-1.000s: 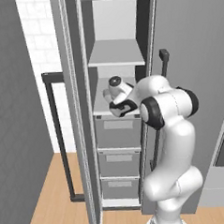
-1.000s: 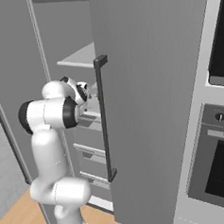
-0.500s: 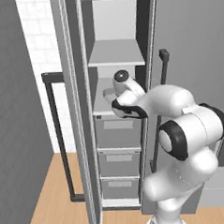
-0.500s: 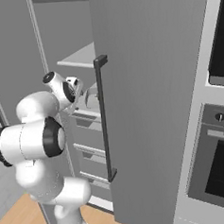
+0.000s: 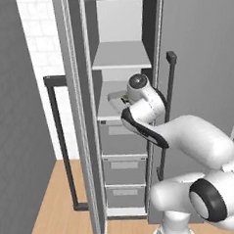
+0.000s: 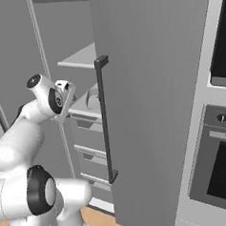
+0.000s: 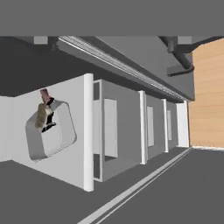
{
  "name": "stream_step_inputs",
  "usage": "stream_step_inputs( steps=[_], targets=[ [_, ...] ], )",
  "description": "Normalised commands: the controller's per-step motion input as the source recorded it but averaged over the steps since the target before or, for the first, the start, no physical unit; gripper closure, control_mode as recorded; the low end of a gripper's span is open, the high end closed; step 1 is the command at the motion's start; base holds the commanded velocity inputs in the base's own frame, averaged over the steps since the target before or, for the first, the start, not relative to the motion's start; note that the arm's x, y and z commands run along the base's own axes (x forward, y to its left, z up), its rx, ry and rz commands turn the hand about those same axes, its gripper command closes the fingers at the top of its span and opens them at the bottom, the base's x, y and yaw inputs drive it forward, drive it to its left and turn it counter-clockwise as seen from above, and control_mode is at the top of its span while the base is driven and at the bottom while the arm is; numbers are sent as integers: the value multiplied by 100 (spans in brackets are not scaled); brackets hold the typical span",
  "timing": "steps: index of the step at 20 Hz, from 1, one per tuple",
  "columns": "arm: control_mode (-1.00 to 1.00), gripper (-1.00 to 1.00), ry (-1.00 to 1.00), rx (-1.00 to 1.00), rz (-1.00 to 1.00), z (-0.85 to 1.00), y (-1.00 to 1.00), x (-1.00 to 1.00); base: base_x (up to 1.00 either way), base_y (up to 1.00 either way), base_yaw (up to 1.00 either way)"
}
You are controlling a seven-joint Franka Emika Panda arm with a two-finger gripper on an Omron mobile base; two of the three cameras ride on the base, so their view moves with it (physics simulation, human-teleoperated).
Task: Take the meat container that has the fish and place it on the second highest rack of the freezer. Then take the vegetable container that has the lime and cucumber and place it on the highest rack of the freezer.
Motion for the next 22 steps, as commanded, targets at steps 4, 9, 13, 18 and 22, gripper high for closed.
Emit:
stream_step_inputs(
  steps=[4, 9, 13, 18, 22],
  targets=[
    [-100, -100, 0, 0, 4, -7, 0, -98, 0, 0, 0],
    [-100, -100, 1, 18, -9, 23, 0, -100, 0, 0, 0],
    [-100, -100, 0, 27, -24, 63, 0, -100, 0, 0, 0],
    [-100, -100, 0, 25, -26, 49, 0, -100, 0, 0, 0],
    [-100, -100, 0, 24, -27, 49, 0, -100, 0, 0, 0]
  ],
)
